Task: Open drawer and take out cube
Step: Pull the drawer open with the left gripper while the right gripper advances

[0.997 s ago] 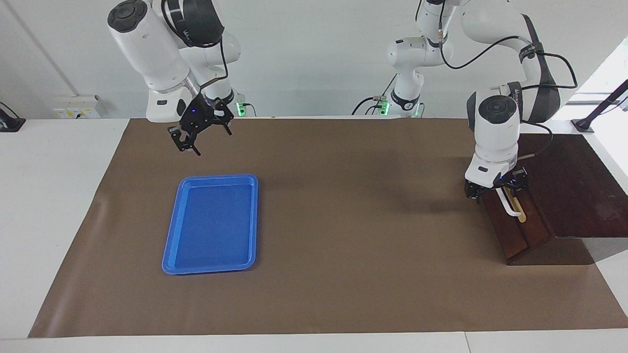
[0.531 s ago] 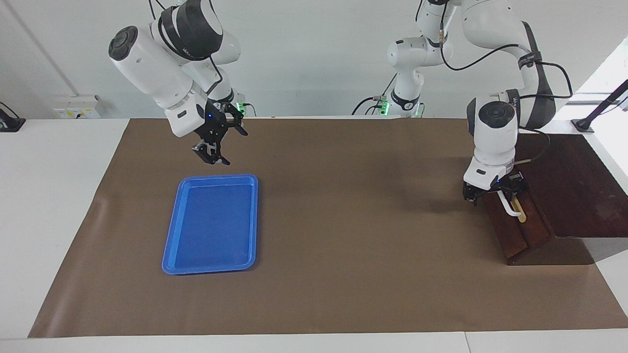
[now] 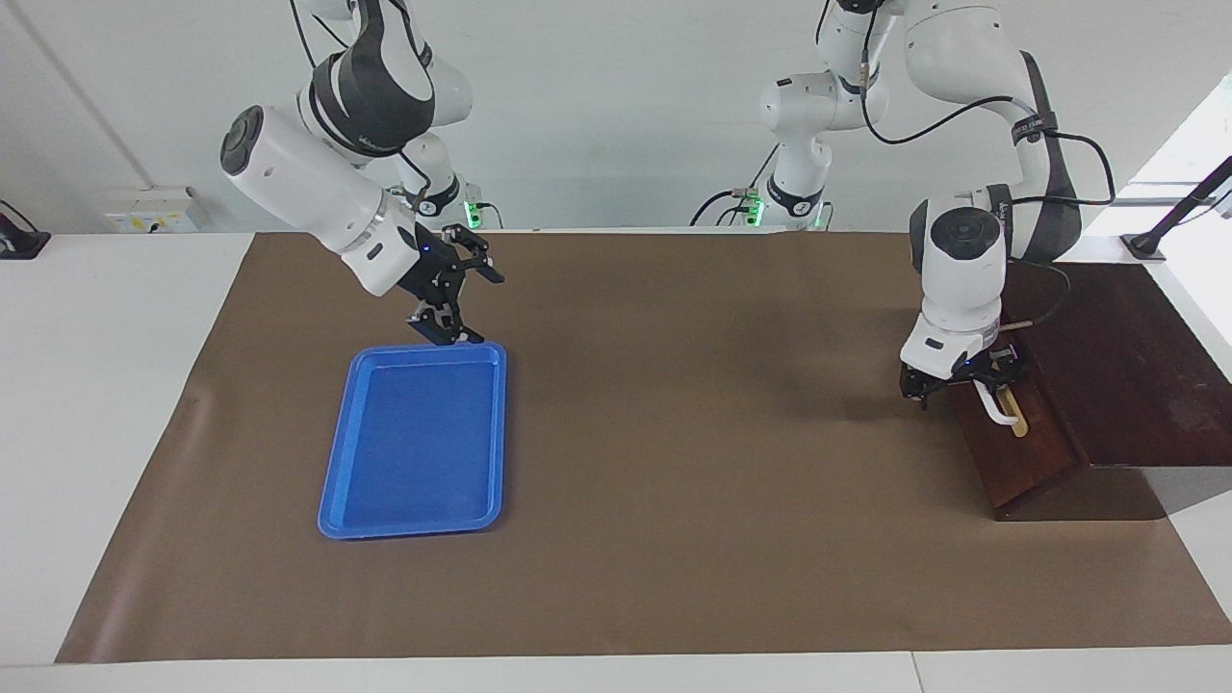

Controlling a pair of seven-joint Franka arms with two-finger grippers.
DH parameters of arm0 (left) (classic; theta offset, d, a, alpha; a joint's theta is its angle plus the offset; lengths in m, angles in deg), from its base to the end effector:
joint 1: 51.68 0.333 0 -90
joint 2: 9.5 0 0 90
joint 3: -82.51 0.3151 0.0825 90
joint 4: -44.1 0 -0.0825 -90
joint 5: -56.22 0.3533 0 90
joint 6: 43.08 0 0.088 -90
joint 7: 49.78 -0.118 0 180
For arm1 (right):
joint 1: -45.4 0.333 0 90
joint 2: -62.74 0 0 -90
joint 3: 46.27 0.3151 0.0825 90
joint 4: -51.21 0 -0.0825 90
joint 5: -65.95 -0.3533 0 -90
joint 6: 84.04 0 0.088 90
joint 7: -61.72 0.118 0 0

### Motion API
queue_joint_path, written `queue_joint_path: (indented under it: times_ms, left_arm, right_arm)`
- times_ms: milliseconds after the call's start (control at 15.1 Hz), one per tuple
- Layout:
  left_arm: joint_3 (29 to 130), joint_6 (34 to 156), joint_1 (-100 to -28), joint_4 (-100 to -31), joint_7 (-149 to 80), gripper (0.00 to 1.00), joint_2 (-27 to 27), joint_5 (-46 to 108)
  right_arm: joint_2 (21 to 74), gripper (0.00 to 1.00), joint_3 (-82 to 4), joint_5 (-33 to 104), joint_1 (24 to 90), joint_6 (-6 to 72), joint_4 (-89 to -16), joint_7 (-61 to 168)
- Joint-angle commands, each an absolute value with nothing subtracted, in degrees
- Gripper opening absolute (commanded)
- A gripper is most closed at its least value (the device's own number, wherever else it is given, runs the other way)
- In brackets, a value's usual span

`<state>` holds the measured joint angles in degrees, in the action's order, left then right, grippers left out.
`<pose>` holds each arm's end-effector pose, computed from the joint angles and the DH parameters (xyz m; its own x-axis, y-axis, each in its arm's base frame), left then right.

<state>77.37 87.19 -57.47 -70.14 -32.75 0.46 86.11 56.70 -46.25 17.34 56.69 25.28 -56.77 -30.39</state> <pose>0.5697 -0.0914 0.3945 0.9591 -0.2365 0.1553 -0.1656 -0.9143 -0.3696 0.5379 0.1705 0.4699 0.1335 0.7098 0.6916 0.9868 -0.0308 -0.1590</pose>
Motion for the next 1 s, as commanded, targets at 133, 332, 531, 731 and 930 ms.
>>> queue_joint_path:
  times_ms: [133,332,531,731,930]
  left_arm:
    - [77.7,85.5,-61.7,-68.7,-28.8,1.00,1.3,84.2]
    - [77.7,85.5,-62.6,-68.4,-27.6,1.00,1.4,81.6]
    - [77.7,84.5,-63.8,-67.3,-26.0,1.00,1.4,80.5]
    - [77.7,84.3,-64.9,-66.7,-23.7,1.00,2.3,80.4]
    - [77.7,84.5,-66.1,-66.8,-21.9,1.00,2.6,80.5]
  right_arm:
    - [56.9,1.00,-46.3,10.2,61.8,29.2,-59.0,-39.8]
    - [57.4,1.00,-46.3,7.5,64.2,29.3,-59.9,-41.1]
    - [57.4,1.00,-46.2,7.2,65.2,29.4,-59.9,-43.3]
    - [56.4,1.00,-46.2,2.4,65.9,29.4,-60.4,-46.0]
    - [51.2,1.00,-46.2,-6.7,66.1,28.7,-60.1,-56.0]
